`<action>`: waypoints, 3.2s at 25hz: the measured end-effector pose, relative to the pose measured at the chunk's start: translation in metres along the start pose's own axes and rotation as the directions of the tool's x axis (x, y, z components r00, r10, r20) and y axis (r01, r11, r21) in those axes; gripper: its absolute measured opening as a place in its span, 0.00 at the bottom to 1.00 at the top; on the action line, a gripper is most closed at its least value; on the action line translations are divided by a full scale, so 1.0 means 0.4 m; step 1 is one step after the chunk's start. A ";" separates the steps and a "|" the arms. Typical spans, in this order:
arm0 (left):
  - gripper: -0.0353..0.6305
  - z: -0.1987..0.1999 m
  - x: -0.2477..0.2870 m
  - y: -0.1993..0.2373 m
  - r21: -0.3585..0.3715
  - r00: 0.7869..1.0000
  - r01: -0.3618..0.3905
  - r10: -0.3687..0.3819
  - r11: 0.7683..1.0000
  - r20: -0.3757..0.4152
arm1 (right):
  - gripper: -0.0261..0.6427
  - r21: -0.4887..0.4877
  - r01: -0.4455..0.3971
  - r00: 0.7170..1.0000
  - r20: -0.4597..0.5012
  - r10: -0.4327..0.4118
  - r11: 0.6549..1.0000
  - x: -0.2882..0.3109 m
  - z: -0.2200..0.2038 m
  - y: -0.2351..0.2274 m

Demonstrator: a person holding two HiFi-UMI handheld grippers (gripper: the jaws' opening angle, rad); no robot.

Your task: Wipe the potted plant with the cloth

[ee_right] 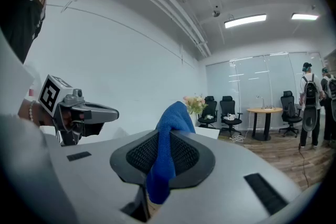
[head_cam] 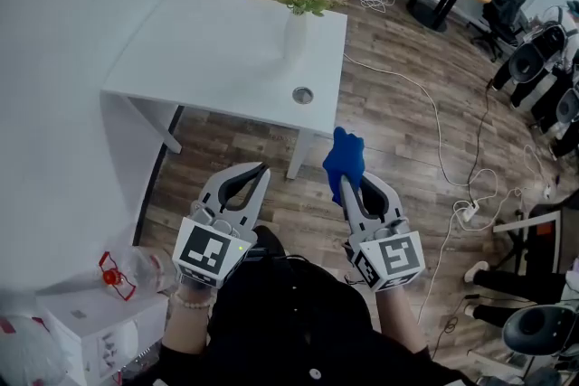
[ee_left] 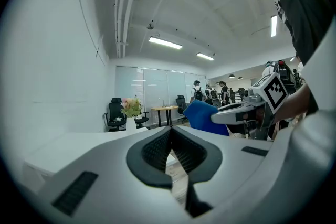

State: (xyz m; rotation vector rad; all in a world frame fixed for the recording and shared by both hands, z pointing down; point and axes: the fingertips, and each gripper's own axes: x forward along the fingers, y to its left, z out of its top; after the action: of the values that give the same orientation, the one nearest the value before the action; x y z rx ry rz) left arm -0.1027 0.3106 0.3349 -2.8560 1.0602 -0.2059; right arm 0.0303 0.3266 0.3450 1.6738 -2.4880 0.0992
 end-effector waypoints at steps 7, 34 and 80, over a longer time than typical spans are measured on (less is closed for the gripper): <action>0.08 0.022 0.011 -0.015 -0.076 0.999 -0.034 0.031 0.997 -0.033 | 0.15 0.040 0.017 1.000 -0.018 -0.016 0.999 -0.013 -0.017 -0.030; 0.08 0.000 0.346 0.230 -0.032 0.999 0.043 -0.043 0.999 -0.012 | 0.15 0.068 0.101 0.992 -0.080 -0.095 0.993 0.269 -0.011 -0.231; 0.45 -0.174 1.015 0.685 -0.063 0.979 0.138 -0.145 0.988 -0.140 | 0.15 0.084 0.196 0.955 -0.242 -0.171 0.977 0.800 -0.017 -0.502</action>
State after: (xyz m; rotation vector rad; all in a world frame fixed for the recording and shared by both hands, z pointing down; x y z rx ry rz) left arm 0.0152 -0.1645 0.4071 -3.0061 0.8964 -0.4063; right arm 0.0980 -0.0416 0.3960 1.8094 -2.1805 0.3921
